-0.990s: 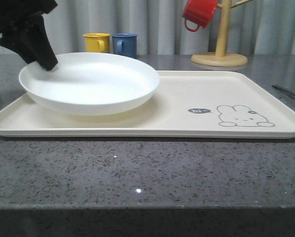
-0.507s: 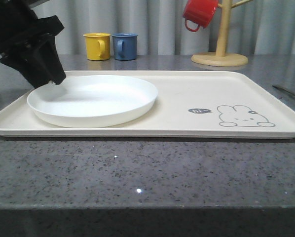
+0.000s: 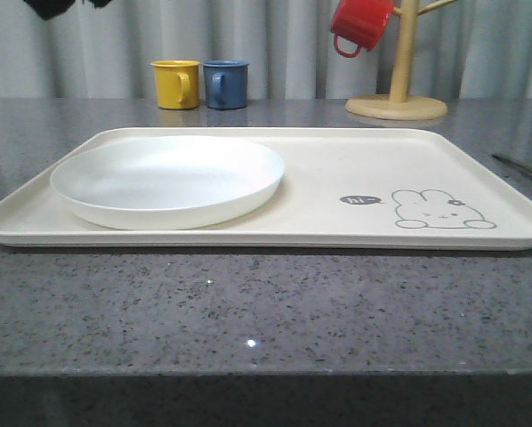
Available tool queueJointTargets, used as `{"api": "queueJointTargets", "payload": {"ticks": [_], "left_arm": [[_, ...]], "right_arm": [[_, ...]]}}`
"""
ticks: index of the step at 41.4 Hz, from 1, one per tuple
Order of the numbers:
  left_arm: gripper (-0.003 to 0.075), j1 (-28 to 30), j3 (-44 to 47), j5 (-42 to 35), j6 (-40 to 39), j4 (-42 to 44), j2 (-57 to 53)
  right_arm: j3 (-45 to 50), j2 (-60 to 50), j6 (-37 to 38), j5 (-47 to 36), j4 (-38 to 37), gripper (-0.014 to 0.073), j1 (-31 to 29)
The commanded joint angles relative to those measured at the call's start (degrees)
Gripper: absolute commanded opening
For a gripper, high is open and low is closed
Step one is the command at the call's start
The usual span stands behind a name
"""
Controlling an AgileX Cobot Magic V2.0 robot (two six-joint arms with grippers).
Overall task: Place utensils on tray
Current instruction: 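Lower the white plate onto the tray and release with left gripper, then grasp the fork by its handle with the right gripper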
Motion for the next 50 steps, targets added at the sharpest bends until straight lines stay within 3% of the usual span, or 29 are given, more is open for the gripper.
{"api": "queueJointTargets", "payload": {"ticks": [1,6,11,25,36,44,50], "left_arm": [[0.0387,-8.14,1.98,-1.61,-6.41,8.69,-7.37],[0.0387,-16.69,8.17,-1.66,-19.0,23.84,-15.69],[0.0387,-20.36,14.18,-3.14,-23.78,25.9,-23.1],[0.0387,-20.94,26.09,-6.36,-23.98,24.9,-37.59],[0.0386,-20.94,26.48,-5.69,-23.98,24.9,-38.43],[0.0386,-20.94,26.48,-5.69,-23.98,24.9,-38.43],[0.0386,-20.94,26.48,-5.69,-23.98,24.9,-38.43]], "right_arm": [[-1.53,0.15,-0.39,-3.28,-0.15,0.0488,-0.33],[-1.53,0.15,-0.39,-3.28,-0.15,0.0488,-0.33],[-1.53,0.15,-0.39,-3.28,-0.15,0.0488,-0.33],[-1.98,0.4,-0.86,-3.18,3.49,0.0488,0.11],[-11.14,12.04,-1.66,8.3,3.66,0.0484,2.29],[-19.25,23.84,-2.58,12.22,3.66,0.0357,2.29],[-24.76,32.04,-3.13,13.33,3.66,0.0339,2.29]]}}
